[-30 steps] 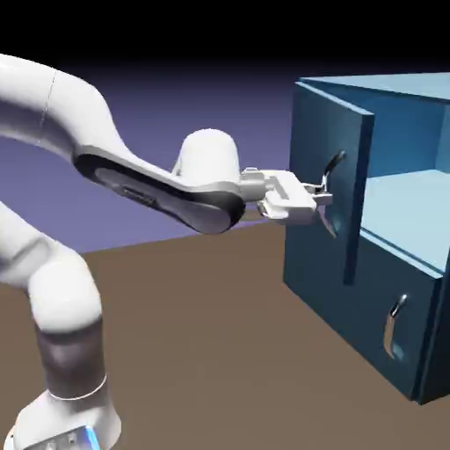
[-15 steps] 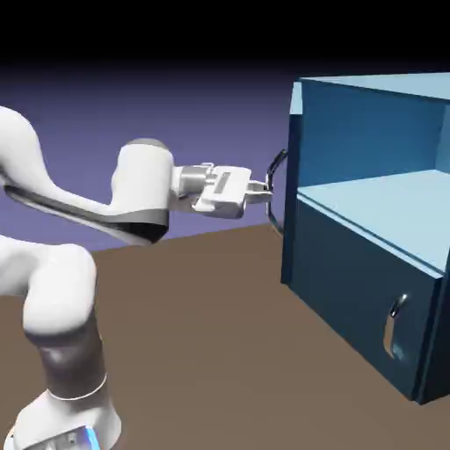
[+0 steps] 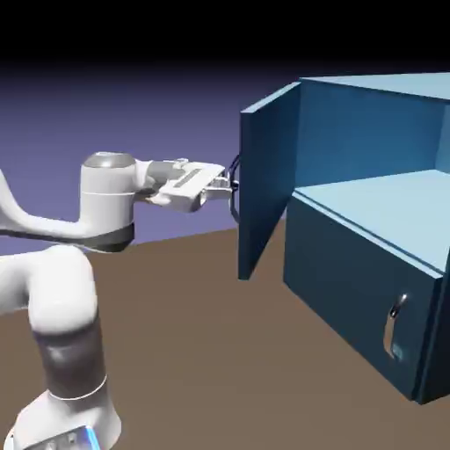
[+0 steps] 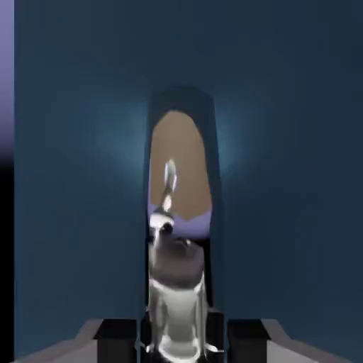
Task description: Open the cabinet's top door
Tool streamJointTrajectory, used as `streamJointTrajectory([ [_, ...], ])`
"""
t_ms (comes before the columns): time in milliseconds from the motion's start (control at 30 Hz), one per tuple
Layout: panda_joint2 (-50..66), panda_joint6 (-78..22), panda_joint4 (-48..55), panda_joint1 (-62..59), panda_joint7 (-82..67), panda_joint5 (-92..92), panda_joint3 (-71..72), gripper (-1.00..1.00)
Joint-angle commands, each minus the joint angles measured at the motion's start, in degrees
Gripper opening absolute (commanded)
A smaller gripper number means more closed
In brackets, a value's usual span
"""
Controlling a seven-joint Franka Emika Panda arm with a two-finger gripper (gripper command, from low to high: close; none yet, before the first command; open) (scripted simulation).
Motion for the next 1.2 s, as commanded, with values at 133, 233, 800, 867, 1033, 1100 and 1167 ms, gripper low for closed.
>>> streamJointTrajectory([
  [133,-0.7,-11.6,1.5,6.3,-3.5,12.5,9.0,-1.0],
  [233,0.6,-19.0,4.1,8.6,-4.3,19.5,15.3,-1.0],
  [800,11.3,-54.9,36.0,-7.5,-5.1,44.2,45.4,-1.0],
  [867,11.6,-58.1,40.2,-10.7,-5.5,45.6,47.8,-1.0],
  [1033,11.4,-65.6,50.5,-19.1,-6.7,48.4,53.0,-1.0],
  [1100,11.1,-68.5,54.7,-22.4,-7.4,49.4,54.7,-1.0],
  [1167,10.7,-71.3,58.8,-25.6,-8.0,50.2,56.3,-1.0],
])
